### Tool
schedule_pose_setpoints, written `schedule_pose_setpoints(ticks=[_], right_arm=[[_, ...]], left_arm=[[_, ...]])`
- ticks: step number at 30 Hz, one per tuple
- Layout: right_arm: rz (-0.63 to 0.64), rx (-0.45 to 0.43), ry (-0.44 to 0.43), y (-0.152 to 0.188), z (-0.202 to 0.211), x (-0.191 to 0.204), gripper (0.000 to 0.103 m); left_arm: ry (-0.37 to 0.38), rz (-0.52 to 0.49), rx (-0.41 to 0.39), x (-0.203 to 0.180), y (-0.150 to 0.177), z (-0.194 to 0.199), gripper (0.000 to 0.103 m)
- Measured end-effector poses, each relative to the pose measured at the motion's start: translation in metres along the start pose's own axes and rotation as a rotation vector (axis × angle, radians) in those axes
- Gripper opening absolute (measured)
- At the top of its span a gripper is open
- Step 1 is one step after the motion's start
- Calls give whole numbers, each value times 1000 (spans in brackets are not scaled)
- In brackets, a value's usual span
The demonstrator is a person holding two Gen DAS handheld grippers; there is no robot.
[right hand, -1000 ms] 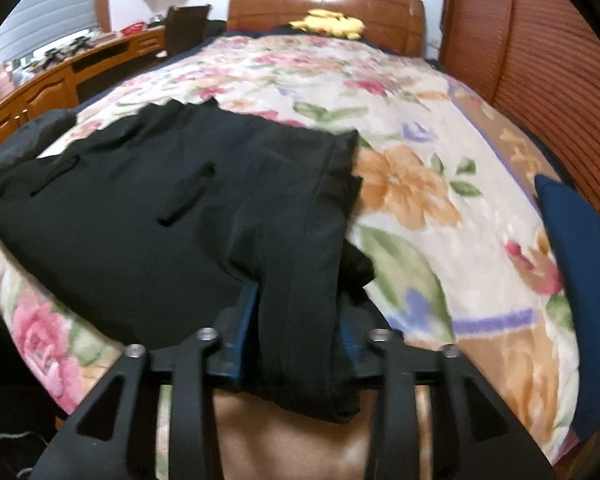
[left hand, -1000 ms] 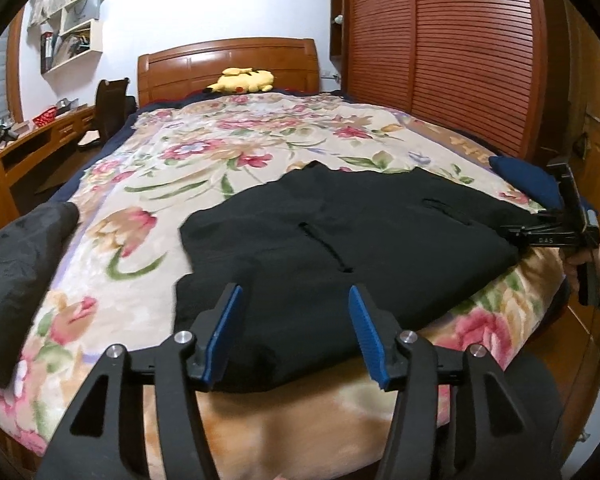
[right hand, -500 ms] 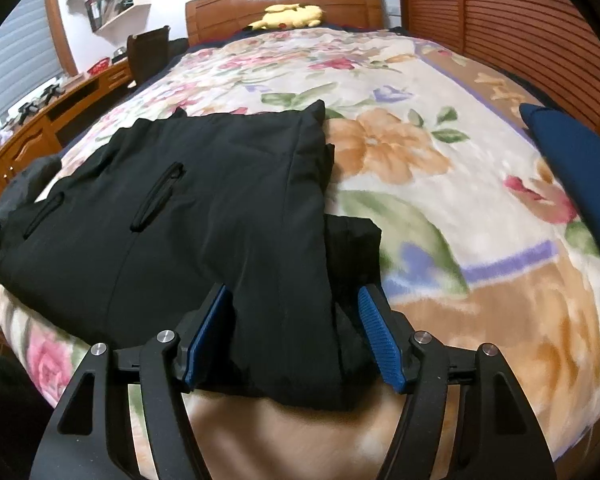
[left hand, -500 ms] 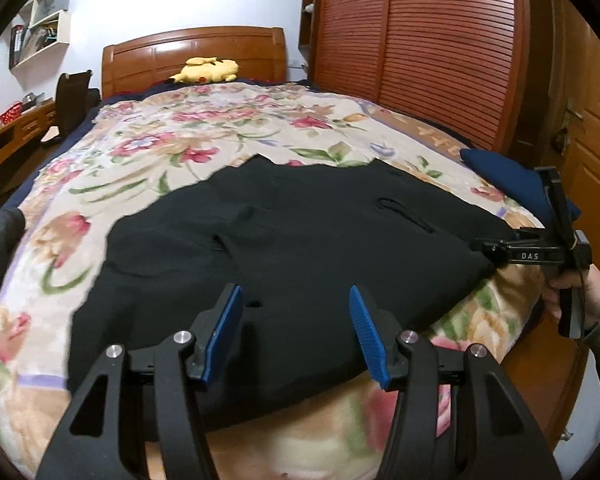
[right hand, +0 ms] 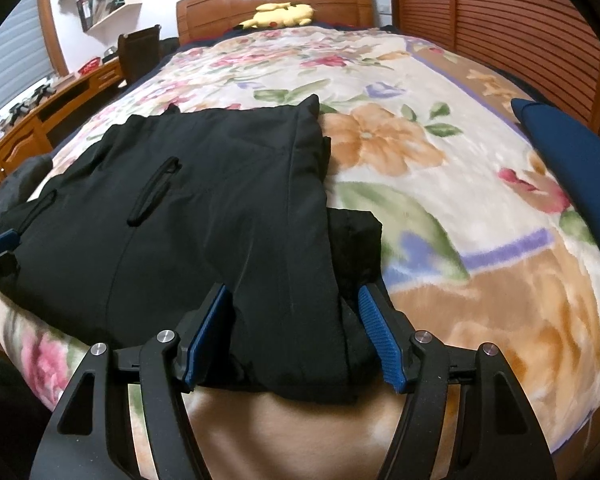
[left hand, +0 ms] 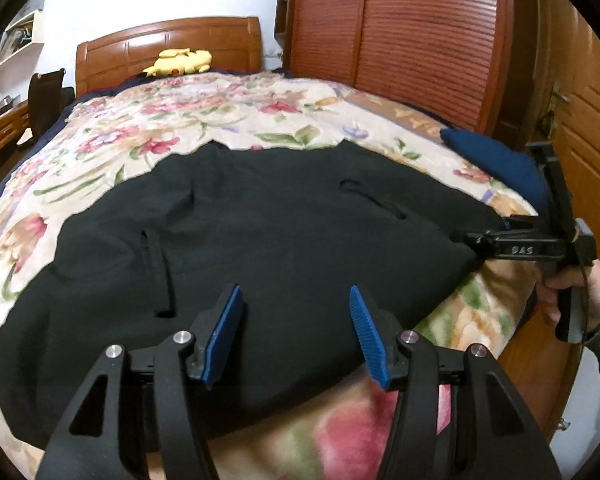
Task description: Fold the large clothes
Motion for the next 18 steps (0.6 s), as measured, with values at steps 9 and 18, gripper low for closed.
schedule_pose_setpoints(ticks=[9, 18], right_arm=[[53, 41, -2, 1, 6, 9, 41], [76, -76, -11, -28, 59, 30, 33]], left_arm=[[-2, 16, 83, 2, 5, -18, 57], [-6, 44, 100, 8, 6, -8, 57]])
Point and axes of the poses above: each gripper's, at about its wrist camera, not at the fingertips, and z roughly against the way its jaws point, x to its left, y to its underside, the point moved 8 cm from there along -z, roughly the way its jaws point, and after that the axes turned 15 degrees about x, right-handed, at the moved point
